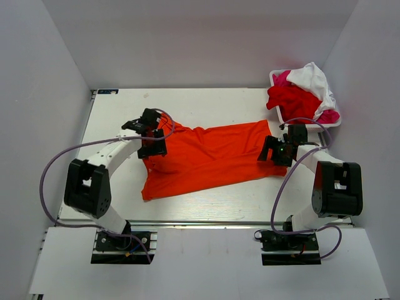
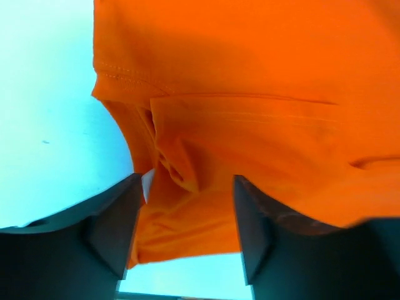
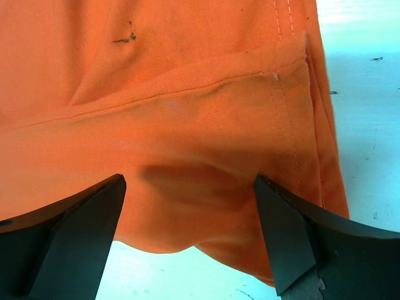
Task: Fold and stack the t-shirts
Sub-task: Fold the flattened tshirt in 1/3 of the way
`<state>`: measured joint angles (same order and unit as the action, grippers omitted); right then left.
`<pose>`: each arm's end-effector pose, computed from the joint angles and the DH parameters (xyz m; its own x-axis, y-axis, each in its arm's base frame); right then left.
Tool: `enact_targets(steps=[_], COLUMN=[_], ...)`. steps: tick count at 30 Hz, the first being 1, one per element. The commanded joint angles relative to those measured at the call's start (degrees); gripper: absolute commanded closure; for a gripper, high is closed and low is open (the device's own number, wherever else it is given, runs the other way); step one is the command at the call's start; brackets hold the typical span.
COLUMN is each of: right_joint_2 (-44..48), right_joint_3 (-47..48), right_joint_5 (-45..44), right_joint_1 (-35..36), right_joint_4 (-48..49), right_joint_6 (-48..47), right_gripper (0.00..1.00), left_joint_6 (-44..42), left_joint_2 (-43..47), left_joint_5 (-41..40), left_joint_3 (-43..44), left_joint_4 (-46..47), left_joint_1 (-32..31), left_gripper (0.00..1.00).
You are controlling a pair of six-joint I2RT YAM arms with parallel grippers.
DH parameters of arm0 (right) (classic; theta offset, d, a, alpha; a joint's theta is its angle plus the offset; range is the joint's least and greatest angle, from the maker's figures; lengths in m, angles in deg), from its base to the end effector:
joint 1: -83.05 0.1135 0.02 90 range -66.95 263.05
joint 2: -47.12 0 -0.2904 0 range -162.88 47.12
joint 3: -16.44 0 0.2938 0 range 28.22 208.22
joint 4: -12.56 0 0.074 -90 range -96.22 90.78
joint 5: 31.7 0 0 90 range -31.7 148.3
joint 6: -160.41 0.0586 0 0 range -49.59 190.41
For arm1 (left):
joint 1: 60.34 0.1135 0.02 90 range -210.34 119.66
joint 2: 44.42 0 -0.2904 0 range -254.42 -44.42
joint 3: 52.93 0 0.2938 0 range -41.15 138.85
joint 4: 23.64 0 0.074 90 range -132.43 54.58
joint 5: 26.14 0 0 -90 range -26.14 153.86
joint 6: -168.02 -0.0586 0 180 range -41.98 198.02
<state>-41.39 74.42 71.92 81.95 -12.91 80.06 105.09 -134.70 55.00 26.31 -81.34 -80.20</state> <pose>0.3389 0.0073 0.1460 -0.8361 0.1790 -0.5186 0.0275 0.9578 0.2862 0.3394 -0.1130 0.2247 -0.9093 -0.1496 -0.3882 -0.1468 0.9885 -0.0372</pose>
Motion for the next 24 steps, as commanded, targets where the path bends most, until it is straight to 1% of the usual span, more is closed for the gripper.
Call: enact_targets(steps=[1,3,4,5,7,10,11,17,21,22,23,24], right_joint_2=[-0.87,-0.52,-0.44,-0.52,-0.35,-0.43,-0.35,-0.79,-0.88,-0.88,-0.70,-0.70], right_joint_3=[-0.14,-0.23,-0.14,-0.23,-0.40,-0.40,-0.40,-0.32,-0.23,-0.23,-0.49,-0.40], right_joint_5=[-1.50,-1.67,-1.94,-1.94,-2.03,-2.29,-2.29,-2.11,-2.46,-2.55,-2.47,-2.47], right_joint_1=[-0.21,-0.30,-0.22,-0.30,-0.22,-0.30,-0.30,-0.30,-0.30,-0.22,-0.21,-0.21], right_joint_4=[-1.86,-2.04,-1.86,-1.86,-2.04,-1.95,-2.04,-2.21,-2.39,-2.39,-2.39,-2.30], right_joint_6=[-0.42,-0.51,-0.60,-0.51,-0.34,-0.42,-0.16,-0.51,-0.42,-0.60,-0.42,-0.60], right_gripper=[0.10,0.10,0.10,0.10,0.10,0.10,0.10,0.10,0.10,0.10,0.10,0.10], left_joint_6=[0.44,0.44,0.44,0.44,0.44,1.05,1.06,-0.26,-4.91,-6.66,-10.86,-13.07], left_joint_2=[-3.58,-5.69,-5.70,-5.70,-5.70,-4.99,-4.99,-2.45,1.85,3.95,4.93,5.72], left_joint_5=[-1.08,0.42,0.95,2.08,3.23,2.37,2.36,2.36,2.88,4.02,7.86,10.68], left_joint_3=[-0.75,-0.75,-1.54,-2.15,-2.94,-3.48,-3.48,-4.00,-6.20,-8.03,-9.27,-11.19], left_joint_4=[1.25,3.71,4.77,6.52,8.20,8.82,8.82,10.14,14.87,18.80,21.36,23.74], left_joint_1=[-0.18,-0.18,-0.18,-0.18,-0.18,-0.18,-0.18,-0.18,-0.18,-0.18,-0.18,-0.18], left_gripper=[0.32,0.39,0.43,0.50,0.60,0.84,1.00,1.00,1.00,1.00,1.00,1.00])
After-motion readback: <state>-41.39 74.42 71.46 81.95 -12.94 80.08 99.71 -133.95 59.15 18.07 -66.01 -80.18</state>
